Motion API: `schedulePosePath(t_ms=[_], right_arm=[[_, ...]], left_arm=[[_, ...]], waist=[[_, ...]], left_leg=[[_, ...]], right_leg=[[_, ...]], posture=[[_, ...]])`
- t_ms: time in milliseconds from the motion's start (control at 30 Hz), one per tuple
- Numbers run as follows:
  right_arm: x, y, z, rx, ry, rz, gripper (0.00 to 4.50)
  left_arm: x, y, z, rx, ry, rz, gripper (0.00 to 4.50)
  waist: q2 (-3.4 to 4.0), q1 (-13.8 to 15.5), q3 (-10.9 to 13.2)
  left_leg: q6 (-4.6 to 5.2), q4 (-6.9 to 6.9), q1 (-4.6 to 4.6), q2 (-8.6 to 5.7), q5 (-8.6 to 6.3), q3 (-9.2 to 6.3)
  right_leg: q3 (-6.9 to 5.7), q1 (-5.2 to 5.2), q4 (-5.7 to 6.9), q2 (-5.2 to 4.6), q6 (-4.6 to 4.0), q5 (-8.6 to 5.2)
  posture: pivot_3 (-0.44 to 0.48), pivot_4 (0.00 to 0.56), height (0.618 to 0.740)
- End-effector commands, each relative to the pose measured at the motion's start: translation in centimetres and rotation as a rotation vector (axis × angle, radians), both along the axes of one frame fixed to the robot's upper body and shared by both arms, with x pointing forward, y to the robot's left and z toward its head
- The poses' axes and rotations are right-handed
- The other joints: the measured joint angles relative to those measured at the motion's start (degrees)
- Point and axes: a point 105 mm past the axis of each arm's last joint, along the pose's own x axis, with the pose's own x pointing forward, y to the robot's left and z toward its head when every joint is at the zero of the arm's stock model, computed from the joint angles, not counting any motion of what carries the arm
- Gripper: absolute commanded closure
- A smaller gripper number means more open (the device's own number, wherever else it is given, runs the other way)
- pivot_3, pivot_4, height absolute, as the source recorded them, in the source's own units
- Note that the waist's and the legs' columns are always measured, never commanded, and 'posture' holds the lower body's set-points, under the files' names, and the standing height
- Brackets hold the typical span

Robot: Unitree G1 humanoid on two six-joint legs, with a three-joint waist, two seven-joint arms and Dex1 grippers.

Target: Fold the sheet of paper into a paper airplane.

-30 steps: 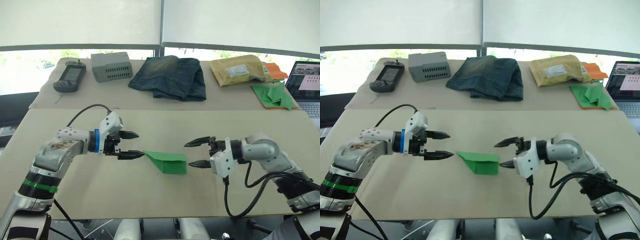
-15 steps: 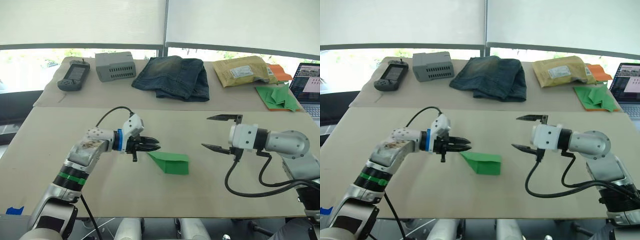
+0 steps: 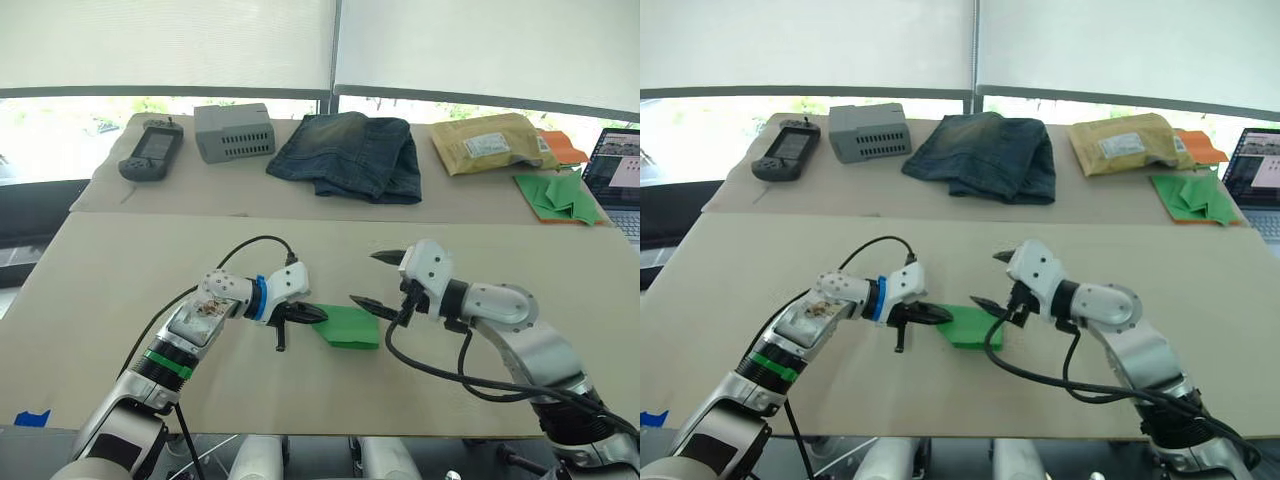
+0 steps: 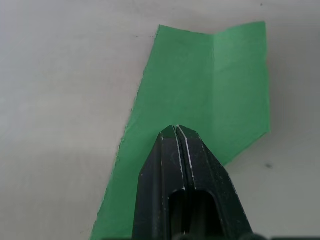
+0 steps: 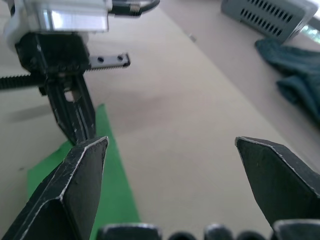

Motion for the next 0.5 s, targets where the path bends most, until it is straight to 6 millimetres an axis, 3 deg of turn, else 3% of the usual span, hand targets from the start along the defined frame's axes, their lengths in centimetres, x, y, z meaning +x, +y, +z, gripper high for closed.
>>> schedulePosePath(t_ms=[33, 233, 433, 500], right_arm=[[-2.3, 0.8, 0.7, 0.039, 0.028, 0.103, 0.0], [-3.4, -0.5, -1.8, -0.129, -0.016, 0.178, 0.0], [-2.7, -2.0, -2.9, -0.204, -0.065, 0.19, 0.0], [-2.5, -2.2, -2.9, -0.196, -0.072, 0.2, 0.83]], left_arm=[[-0.1, 0.6, -0.9, 0.035, 0.0, 0.012, 4.47], [-0.4, -0.1, -0.1, 0.016, -0.015, -0.03, 4.47], [-0.6, -0.1, -0.1, 0.057, -0.068, -0.072, 4.47], [-0.7, -0.1, 0.1, 0.054, -0.069, -0.08, 4.5]], waist=[[0.01, -0.02, -0.01], [0.01, -0.09, -0.01], [0.01, -0.11, -0.01], [0.01, -0.11, -0.01]], left_leg=[[0.0, 0.0, -0.01, 0.0, 0.0, 0.0], [0.01, 0.02, 0.2, 0.0, -0.01, 0.02], [0.09, -0.03, 0.54, 0.02, -0.06, 0.03], [0.09, -0.03, 0.54, 0.02, -0.06, 0.03]], right_leg=[[0.0, 0.0, 0.0, 0.0, 0.0, 0.0], [0.0, 0.24, -0.05, 0.0, 0.44, -0.24], [-0.02, 0.6, -0.14, 0.02, 0.46, -0.29], [-0.02, 0.6, -0.14, 0.01, 0.46, -0.28]], posture=[[0.0, 0.15, 0.728], [0.0, 0.15, 0.728], [0.0, 0.15, 0.728], [0.0, 0.15, 0.728]])
